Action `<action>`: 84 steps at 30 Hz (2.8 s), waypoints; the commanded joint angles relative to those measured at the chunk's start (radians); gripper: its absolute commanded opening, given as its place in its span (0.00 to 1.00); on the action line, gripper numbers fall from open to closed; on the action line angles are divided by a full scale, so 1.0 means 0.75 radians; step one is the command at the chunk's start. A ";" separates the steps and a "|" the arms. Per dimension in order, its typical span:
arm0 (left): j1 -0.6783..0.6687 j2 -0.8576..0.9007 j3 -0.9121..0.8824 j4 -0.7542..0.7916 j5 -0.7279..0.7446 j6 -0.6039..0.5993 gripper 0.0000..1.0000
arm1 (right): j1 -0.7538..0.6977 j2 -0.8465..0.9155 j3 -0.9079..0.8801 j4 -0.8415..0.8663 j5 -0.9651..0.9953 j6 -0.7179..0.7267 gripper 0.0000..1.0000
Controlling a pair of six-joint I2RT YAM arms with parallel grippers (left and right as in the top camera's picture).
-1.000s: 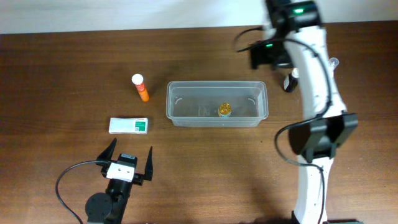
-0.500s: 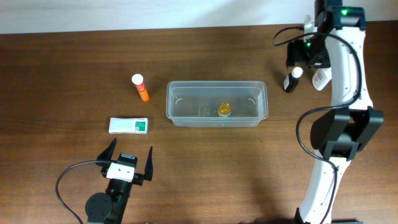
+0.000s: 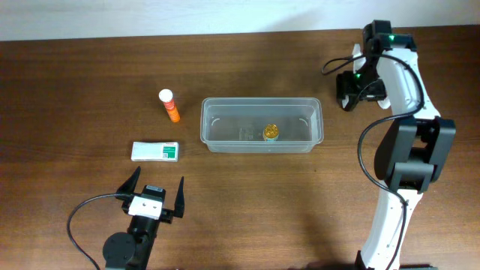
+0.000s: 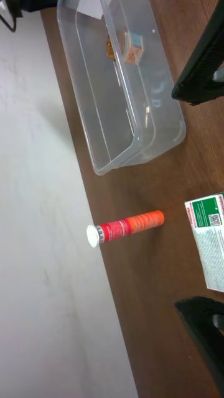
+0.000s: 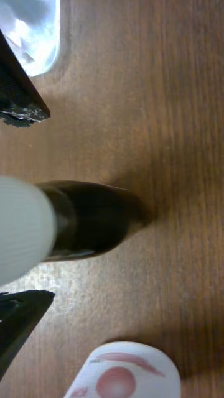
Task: Pack container
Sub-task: 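Move the right gripper to the dark brown bottle and grasp it, then lift the brown bottle and lower it into the container's right end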
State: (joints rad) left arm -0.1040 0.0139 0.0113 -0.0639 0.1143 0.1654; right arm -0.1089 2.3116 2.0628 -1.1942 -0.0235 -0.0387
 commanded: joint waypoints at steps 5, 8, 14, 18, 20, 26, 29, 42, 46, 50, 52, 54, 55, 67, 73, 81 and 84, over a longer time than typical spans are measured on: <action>0.007 -0.009 -0.003 -0.007 -0.009 0.021 0.99 | 0.003 0.004 -0.023 0.053 0.023 -0.008 0.70; 0.006 -0.009 -0.003 -0.007 -0.009 0.021 0.99 | 0.002 0.004 -0.023 0.068 0.023 -0.008 0.67; 0.007 -0.009 -0.003 -0.007 -0.009 0.021 0.99 | 0.003 0.004 -0.027 0.097 0.023 -0.008 0.56; 0.006 -0.009 -0.003 -0.007 -0.009 0.021 0.99 | 0.003 0.004 -0.034 0.104 0.023 -0.008 0.51; 0.006 -0.009 -0.003 -0.007 -0.009 0.021 0.99 | 0.002 0.004 -0.037 0.108 0.023 -0.008 0.49; 0.006 -0.009 -0.003 -0.007 -0.009 0.021 0.99 | 0.002 0.004 -0.038 0.103 0.023 0.005 0.42; 0.007 -0.009 -0.003 -0.007 -0.009 0.021 0.99 | 0.003 0.004 -0.038 0.098 0.023 0.008 0.39; 0.006 -0.009 -0.003 -0.007 -0.009 0.021 0.99 | 0.003 -0.007 -0.005 0.013 0.023 0.008 0.25; 0.006 -0.009 -0.003 -0.007 -0.009 0.021 0.99 | 0.003 -0.020 0.076 -0.067 0.022 0.025 0.24; 0.006 -0.009 -0.003 -0.007 -0.009 0.021 0.99 | 0.004 -0.024 0.220 -0.209 0.011 0.054 0.24; 0.006 -0.009 -0.003 -0.007 -0.009 0.021 0.99 | 0.005 -0.024 0.318 -0.312 0.010 0.064 0.24; 0.006 -0.009 -0.003 -0.007 -0.009 0.021 0.99 | 0.005 -0.024 0.434 -0.437 -0.005 0.086 0.25; 0.006 -0.009 -0.003 -0.007 -0.009 0.021 0.99 | 0.005 -0.024 0.486 -0.495 -0.021 0.094 0.25; 0.006 -0.009 -0.003 -0.007 -0.009 0.021 0.99 | 0.083 -0.294 0.618 -0.673 -0.294 0.108 0.25; 0.006 -0.009 -0.003 -0.007 -0.009 0.021 0.99 | 0.248 -0.526 0.359 -0.673 -0.249 0.109 0.25; 0.006 -0.009 -0.003 -0.007 -0.009 0.021 0.99 | 0.456 -0.545 0.096 -0.579 -0.087 0.210 0.26; 0.006 -0.009 -0.003 -0.007 -0.009 0.021 0.99 | 0.473 -0.539 -0.020 -0.436 -0.086 0.251 0.25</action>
State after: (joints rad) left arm -0.1040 0.0139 0.0113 -0.0639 0.1146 0.1654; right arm 0.2302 1.8938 2.1201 -1.5894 -0.1246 0.1013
